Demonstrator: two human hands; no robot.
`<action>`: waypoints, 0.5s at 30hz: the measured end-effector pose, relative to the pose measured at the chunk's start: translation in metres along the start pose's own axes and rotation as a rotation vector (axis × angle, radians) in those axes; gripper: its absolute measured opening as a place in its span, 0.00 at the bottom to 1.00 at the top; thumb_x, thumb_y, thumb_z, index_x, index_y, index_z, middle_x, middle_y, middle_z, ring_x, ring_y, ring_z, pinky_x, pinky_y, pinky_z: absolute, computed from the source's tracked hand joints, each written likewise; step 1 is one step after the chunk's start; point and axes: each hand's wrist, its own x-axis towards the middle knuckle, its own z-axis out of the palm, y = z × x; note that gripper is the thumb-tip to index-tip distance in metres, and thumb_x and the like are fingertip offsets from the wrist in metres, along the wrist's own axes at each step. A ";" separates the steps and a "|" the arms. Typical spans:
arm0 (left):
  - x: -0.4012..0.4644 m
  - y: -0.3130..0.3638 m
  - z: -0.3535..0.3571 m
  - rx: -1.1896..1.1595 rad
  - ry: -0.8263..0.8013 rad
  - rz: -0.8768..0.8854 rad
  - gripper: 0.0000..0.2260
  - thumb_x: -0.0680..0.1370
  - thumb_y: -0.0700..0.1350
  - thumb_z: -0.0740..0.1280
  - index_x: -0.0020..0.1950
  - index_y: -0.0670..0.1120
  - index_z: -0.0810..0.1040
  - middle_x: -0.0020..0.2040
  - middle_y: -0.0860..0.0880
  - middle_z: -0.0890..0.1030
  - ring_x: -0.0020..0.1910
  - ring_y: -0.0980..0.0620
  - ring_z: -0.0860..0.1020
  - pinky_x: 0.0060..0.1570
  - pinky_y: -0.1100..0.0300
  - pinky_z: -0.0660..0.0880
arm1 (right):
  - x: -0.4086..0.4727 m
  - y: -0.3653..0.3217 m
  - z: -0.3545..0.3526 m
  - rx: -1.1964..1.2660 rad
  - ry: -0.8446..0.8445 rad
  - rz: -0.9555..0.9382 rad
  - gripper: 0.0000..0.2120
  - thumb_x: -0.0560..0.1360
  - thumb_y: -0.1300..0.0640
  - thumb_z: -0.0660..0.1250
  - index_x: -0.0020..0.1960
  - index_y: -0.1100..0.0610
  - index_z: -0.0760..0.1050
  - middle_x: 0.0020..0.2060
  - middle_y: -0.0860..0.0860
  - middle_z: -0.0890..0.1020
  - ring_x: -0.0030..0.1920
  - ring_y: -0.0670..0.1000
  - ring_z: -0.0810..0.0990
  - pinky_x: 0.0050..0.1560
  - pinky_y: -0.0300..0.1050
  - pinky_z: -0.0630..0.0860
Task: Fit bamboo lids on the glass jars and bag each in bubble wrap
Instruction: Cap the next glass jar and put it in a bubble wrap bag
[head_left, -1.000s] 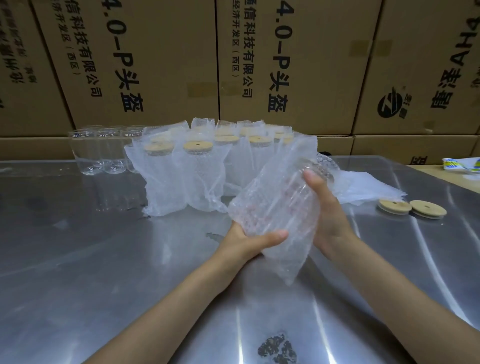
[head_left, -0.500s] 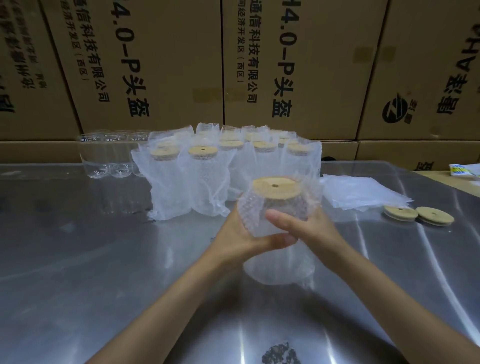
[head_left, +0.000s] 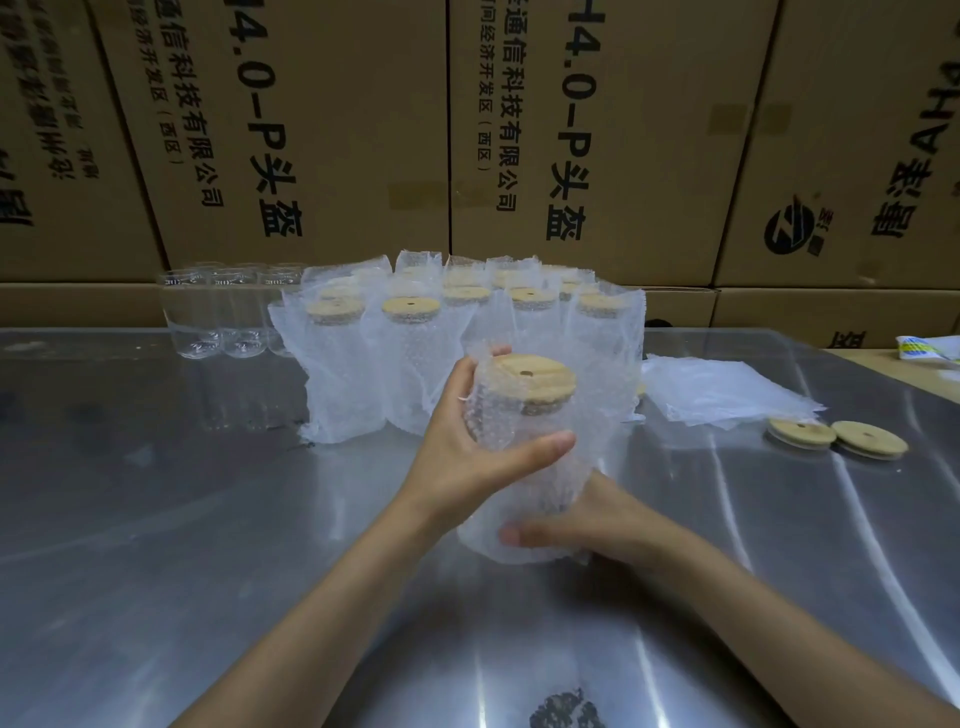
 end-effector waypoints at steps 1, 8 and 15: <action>0.000 0.001 0.000 0.009 0.011 0.012 0.33 0.64 0.43 0.78 0.65 0.53 0.69 0.57 0.52 0.80 0.56 0.58 0.80 0.50 0.67 0.77 | 0.002 0.002 0.007 0.005 0.055 -0.022 0.31 0.66 0.55 0.77 0.65 0.43 0.71 0.59 0.36 0.79 0.63 0.38 0.75 0.60 0.34 0.73; 0.005 0.011 0.002 0.027 0.290 0.152 0.38 0.66 0.63 0.73 0.71 0.60 0.60 0.68 0.62 0.69 0.68 0.65 0.67 0.63 0.73 0.65 | 0.018 0.017 0.022 0.093 0.288 -0.057 0.31 0.66 0.59 0.78 0.66 0.54 0.72 0.59 0.49 0.82 0.61 0.44 0.78 0.61 0.40 0.75; 0.000 -0.040 0.007 0.162 0.381 0.044 0.23 0.73 0.62 0.61 0.66 0.62 0.58 0.64 0.68 0.60 0.68 0.68 0.59 0.67 0.66 0.60 | 0.053 0.035 0.008 0.183 0.649 0.074 0.32 0.65 0.57 0.80 0.65 0.55 0.72 0.59 0.51 0.81 0.60 0.46 0.79 0.64 0.47 0.74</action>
